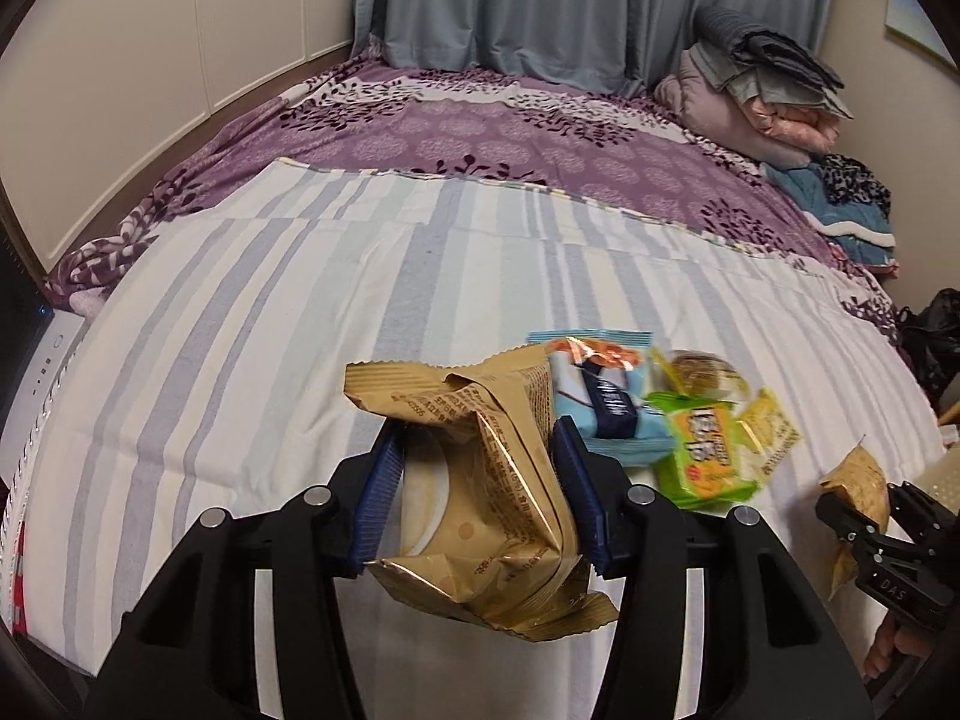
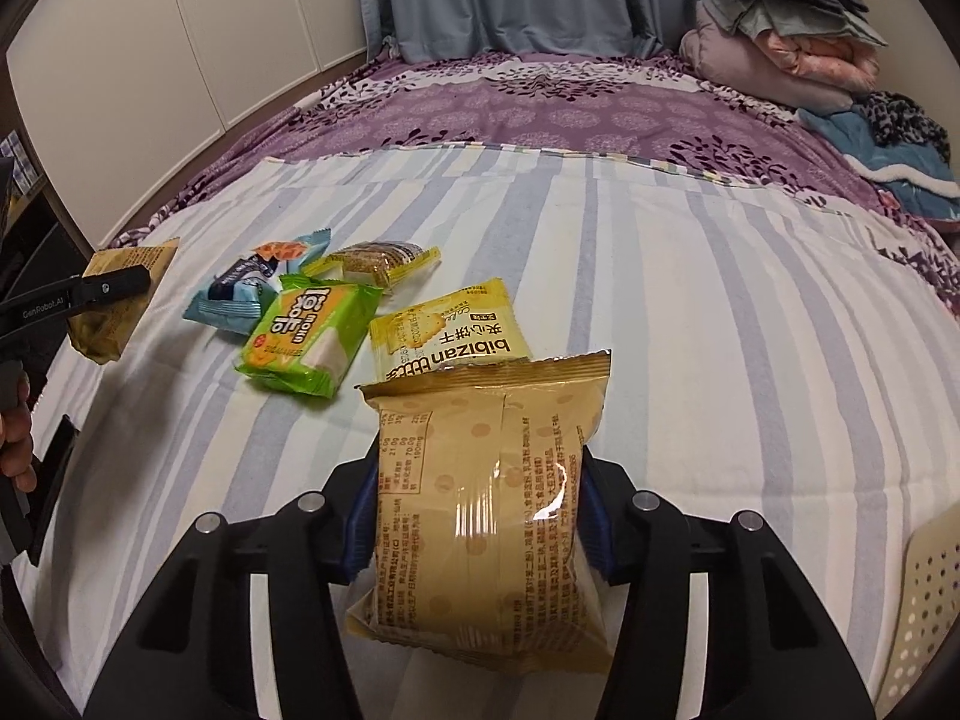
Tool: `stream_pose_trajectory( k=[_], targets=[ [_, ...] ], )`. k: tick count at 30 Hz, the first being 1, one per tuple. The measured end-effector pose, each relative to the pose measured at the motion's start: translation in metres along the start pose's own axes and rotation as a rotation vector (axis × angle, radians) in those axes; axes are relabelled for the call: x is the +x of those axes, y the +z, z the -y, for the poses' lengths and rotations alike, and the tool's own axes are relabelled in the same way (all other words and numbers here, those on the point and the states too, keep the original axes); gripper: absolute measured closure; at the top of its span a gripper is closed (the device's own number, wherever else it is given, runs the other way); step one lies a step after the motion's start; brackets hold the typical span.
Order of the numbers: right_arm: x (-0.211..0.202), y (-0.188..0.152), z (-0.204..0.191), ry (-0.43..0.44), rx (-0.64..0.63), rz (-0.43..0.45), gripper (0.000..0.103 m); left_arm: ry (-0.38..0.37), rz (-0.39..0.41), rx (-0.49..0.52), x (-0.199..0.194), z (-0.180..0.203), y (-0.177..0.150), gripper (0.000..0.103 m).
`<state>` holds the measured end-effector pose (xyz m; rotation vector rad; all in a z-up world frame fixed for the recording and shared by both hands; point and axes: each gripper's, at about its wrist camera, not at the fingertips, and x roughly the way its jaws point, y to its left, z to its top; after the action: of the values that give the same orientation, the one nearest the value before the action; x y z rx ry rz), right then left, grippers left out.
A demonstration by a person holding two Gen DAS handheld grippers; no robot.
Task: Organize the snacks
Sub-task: 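Carry the tan bag into the basket and open the right tool while the left carries its bag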
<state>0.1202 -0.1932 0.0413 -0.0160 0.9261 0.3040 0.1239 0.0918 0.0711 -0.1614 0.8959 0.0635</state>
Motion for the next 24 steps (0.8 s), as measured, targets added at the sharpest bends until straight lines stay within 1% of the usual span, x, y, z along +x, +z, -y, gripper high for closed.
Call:
stream_pose_trajectory(
  k=[8,13,18,24],
  targets=[
    [-0.051,-0.01,0.011,-0.006,0.029,0.072,0.049,-0.073,0.035,0.048,-0.036,0.037,-0.007,0.052],
    [-0.085,-0.019,0.022,-0.017,0.054,0.122,0.049,-0.115,0.054,0.108,-0.056,0.069,-0.013,0.052],
    [-0.125,-0.031,0.04,-0.036,0.086,0.19,0.049,-0.172,0.062,0.156,-0.071,0.102,-0.018,0.053],
    [-0.169,-0.046,0.07,-0.082,0.143,0.271,0.049,-0.208,0.076,0.219,-0.088,0.136,-0.025,0.053]
  ],
)
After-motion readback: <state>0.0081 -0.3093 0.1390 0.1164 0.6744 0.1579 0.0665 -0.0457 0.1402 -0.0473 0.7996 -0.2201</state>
